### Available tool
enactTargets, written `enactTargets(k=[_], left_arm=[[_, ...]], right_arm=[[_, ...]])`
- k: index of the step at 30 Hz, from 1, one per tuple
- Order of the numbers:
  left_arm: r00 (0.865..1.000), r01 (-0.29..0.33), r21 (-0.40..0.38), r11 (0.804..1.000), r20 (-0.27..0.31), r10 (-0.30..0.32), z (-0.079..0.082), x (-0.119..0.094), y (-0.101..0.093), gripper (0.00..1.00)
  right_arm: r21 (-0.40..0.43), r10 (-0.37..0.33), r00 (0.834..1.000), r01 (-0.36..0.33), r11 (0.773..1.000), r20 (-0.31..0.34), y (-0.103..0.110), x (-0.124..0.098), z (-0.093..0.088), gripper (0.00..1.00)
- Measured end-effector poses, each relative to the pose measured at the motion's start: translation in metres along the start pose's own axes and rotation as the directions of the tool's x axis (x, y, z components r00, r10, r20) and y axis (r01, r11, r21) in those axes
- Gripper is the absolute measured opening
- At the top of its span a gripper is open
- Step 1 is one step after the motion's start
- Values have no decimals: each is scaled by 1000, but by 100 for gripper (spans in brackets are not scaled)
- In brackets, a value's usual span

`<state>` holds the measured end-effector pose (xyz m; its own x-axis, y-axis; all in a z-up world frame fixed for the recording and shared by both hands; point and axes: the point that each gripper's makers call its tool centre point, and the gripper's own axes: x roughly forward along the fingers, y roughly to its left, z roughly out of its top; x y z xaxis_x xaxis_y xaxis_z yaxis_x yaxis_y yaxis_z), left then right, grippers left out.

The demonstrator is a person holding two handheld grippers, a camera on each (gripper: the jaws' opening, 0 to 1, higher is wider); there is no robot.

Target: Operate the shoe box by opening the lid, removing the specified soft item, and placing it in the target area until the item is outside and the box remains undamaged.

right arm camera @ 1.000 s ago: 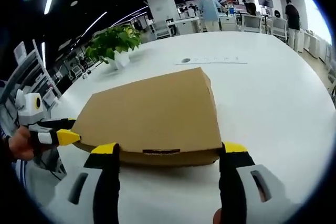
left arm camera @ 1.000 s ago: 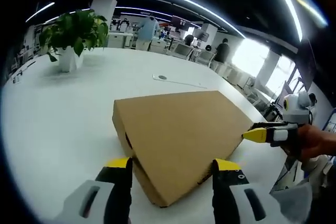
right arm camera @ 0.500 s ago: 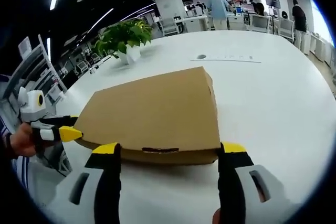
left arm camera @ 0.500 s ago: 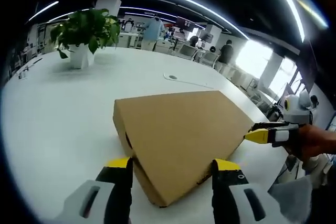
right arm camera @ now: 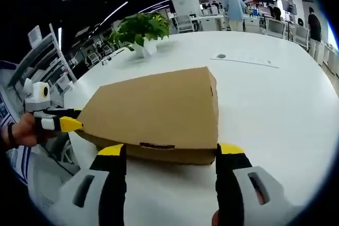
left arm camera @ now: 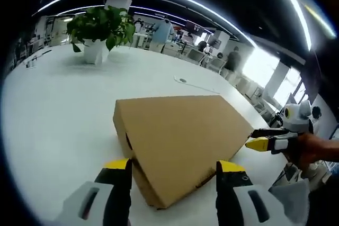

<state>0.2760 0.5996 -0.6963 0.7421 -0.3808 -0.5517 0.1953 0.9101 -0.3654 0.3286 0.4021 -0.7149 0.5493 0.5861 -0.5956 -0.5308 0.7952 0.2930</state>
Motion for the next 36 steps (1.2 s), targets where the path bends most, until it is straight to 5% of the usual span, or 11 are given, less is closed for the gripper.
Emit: enactTargets(k=[7,14,26,30,36], left_arm=[[1000,-1,88,996,-28,4,-5,2,-5,69],[1000,-20,86,996,-19,21,-4,2,-2,65],[1000,-23,97,995,-1,23,-3,-1,-5,65],[1000,-12,161,987,-25,17,-5,-1,-11,70],[999,-40,154,987,-6,41,1,-6,-8,64]], right_arm=[[-99,12,1000,-15,995,-28,0,-1,-5,62],[-109,-38,998,34,994,-40,-9,0,-4,51],[-110,-39,998,34,993,-44,-9,-3,0,50],[-110,-42,999,38,993,-35,-7,-5,2,50],[-125,-49,999,47,991,-15,-4,-12,11,49]])
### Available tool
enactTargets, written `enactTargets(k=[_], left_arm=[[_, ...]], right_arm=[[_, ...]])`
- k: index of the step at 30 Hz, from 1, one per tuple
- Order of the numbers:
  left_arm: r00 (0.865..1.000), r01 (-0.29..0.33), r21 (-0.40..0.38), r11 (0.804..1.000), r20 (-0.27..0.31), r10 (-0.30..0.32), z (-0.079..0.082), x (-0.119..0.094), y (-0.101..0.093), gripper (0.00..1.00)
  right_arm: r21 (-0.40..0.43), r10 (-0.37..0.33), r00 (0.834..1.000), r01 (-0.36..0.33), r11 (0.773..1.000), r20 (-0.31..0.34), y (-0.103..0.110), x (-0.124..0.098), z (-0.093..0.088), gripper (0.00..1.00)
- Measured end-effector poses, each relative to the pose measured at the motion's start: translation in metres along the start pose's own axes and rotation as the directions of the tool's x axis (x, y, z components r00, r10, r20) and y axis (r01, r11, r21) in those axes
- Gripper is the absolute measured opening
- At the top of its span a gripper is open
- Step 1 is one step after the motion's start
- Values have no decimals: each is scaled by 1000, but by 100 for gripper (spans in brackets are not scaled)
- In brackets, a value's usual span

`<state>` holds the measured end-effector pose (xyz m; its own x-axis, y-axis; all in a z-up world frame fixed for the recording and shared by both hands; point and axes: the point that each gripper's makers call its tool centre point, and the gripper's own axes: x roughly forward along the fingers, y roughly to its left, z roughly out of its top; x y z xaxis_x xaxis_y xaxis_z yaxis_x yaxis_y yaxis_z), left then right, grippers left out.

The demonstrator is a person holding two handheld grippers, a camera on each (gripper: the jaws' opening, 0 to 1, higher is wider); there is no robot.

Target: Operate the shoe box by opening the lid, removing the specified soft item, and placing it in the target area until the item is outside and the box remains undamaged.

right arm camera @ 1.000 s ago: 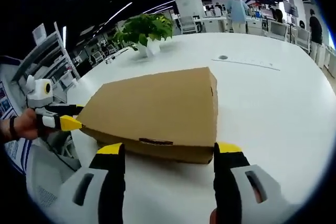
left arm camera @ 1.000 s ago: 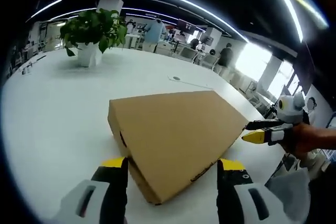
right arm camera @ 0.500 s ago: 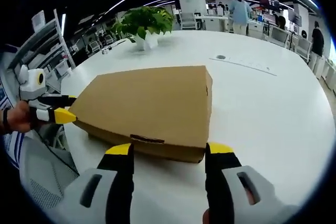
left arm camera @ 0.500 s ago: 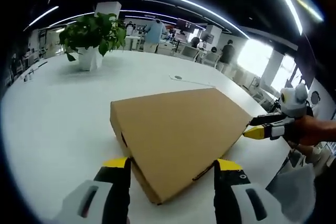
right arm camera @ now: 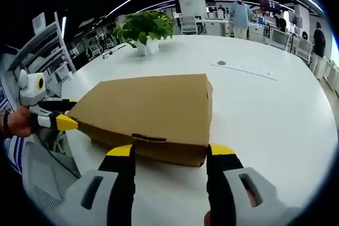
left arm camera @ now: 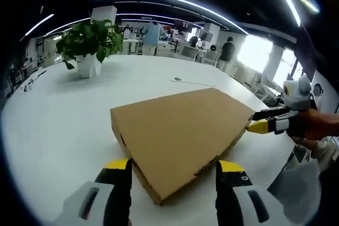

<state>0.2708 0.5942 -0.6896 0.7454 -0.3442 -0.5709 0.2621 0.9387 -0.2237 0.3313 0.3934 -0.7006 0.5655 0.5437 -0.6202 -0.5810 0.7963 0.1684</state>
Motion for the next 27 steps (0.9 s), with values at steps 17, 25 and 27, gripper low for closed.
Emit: enactTargets(k=[17,25,27], left_arm=[[999,-17,38,999,37,16,20,-16,-7,62],[998,-28,62,998,52,25,29,-20,-8,63],[998,-29,64,998,59,25,32,-21,-8,63]], right_arm=[[-35,0,996,3,999,84,1,-17,43,49],[-35,-2,993,6,999,119,2,-23,60,49],[-38,-2,991,7,999,132,3,-26,67,49]])
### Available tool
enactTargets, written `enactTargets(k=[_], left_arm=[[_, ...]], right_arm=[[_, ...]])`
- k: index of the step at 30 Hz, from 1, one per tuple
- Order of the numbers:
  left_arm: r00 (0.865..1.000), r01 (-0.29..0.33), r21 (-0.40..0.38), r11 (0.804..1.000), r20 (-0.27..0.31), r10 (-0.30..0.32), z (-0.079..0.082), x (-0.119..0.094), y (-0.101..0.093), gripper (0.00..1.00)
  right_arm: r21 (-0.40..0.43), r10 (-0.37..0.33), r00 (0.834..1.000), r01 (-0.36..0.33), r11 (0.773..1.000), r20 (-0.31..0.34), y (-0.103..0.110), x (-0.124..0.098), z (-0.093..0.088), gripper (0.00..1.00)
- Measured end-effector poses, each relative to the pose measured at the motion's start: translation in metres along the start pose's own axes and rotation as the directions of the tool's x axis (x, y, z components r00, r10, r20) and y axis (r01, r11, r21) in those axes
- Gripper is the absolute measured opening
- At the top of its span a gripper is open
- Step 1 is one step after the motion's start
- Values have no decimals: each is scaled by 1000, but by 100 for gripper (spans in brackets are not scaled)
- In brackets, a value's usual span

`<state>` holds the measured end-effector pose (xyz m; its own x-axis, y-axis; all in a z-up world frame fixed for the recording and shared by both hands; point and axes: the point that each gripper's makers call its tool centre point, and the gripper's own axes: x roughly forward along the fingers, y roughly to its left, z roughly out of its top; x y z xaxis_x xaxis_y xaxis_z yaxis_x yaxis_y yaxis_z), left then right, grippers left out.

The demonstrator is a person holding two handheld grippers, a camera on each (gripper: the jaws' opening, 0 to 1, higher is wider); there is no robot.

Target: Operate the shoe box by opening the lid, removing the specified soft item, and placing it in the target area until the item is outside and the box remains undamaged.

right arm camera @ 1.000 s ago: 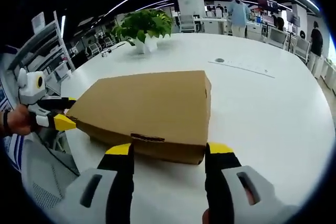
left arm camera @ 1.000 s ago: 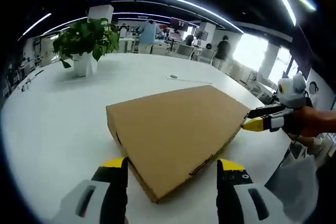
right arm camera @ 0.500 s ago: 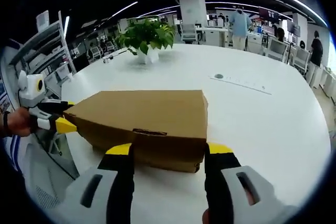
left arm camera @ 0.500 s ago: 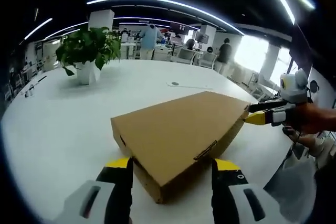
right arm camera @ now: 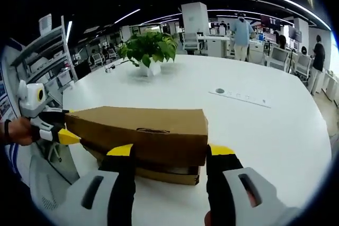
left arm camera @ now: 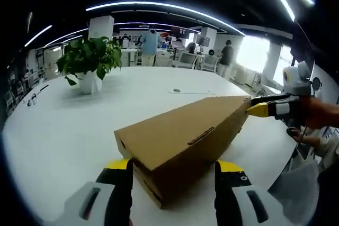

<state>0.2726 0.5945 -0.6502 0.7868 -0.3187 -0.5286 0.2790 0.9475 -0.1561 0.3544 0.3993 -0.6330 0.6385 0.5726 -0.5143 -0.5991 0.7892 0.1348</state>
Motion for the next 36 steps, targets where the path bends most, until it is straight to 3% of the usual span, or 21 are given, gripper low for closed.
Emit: enactTargets(k=[7,9,10,12,18,36], left_arm=[[1000,-20,14,1000,22,20,12,-3,4,60],[999,-45,23,999,24,45,13,-3,9,53],[996,-88,27,996,20,87,13,-3,17,49],[997,-72,20,997,26,71,16,-2,14,49],[992,-114,26,993,48,113,22,-4,20,41],[960,-275,38,961,71,272,42,-7,50,12]], right_arm=[[-4,-3,999,3,1000,44,0,-1,22,49],[-7,-4,999,5,1000,49,0,-1,28,49],[-12,-5,999,6,1000,45,0,-1,28,49],[-8,-3,999,4,1000,42,0,0,30,49],[-3,-3,998,3,1000,61,-1,0,40,49],[-18,2,997,0,1000,81,-2,6,69,49]])
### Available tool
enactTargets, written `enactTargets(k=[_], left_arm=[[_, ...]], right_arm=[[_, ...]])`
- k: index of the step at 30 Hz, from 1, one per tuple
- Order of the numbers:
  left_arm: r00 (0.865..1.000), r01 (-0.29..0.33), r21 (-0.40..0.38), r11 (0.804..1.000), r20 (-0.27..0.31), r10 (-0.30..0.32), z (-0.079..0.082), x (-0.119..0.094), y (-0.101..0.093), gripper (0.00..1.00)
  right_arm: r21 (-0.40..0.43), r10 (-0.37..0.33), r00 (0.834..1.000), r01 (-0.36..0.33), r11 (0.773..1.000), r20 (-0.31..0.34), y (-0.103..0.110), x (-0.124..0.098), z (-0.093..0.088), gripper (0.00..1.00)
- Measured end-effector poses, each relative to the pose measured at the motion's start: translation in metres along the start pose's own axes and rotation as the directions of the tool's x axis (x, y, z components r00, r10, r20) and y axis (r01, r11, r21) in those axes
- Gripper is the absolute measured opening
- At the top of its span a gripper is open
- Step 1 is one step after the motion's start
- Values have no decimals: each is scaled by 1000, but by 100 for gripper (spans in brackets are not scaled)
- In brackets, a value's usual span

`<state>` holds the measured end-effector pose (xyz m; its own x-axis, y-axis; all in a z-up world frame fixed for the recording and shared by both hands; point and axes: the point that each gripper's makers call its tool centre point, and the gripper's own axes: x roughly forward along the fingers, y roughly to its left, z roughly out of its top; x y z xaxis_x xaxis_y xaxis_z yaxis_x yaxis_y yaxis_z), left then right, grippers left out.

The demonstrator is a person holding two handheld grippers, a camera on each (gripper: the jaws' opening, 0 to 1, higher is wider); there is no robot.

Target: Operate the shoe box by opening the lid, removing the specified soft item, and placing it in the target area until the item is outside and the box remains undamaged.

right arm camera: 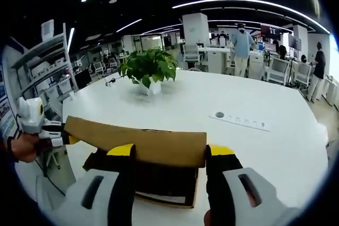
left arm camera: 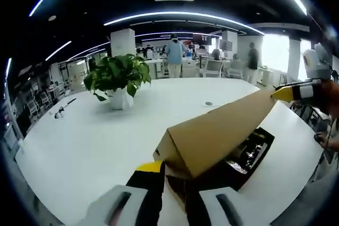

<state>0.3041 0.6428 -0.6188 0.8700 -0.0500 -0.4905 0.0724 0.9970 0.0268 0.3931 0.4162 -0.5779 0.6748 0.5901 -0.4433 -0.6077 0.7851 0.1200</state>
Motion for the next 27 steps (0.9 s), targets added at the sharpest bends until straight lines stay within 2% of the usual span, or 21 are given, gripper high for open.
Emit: enactTargets(k=[3,11,21,27], left_arm=[[1000,-23,15,1000,-3,23,2,1,2,10],[999,-52,-3,999,-3,52,7,2,8,7],[999,-48,5,999,-14,48,12,4,12,5],[999,-29,10,1000,-13,29,14,4,13,6]], right_arm=[[1,2,1000,-2,1000,5,-1,1,2,49],[-4,9,1000,-9,1000,20,-1,5,11,49],[-21,46,998,-45,999,33,-1,8,20,50],[-64,130,991,-127,990,40,9,9,22,62]])
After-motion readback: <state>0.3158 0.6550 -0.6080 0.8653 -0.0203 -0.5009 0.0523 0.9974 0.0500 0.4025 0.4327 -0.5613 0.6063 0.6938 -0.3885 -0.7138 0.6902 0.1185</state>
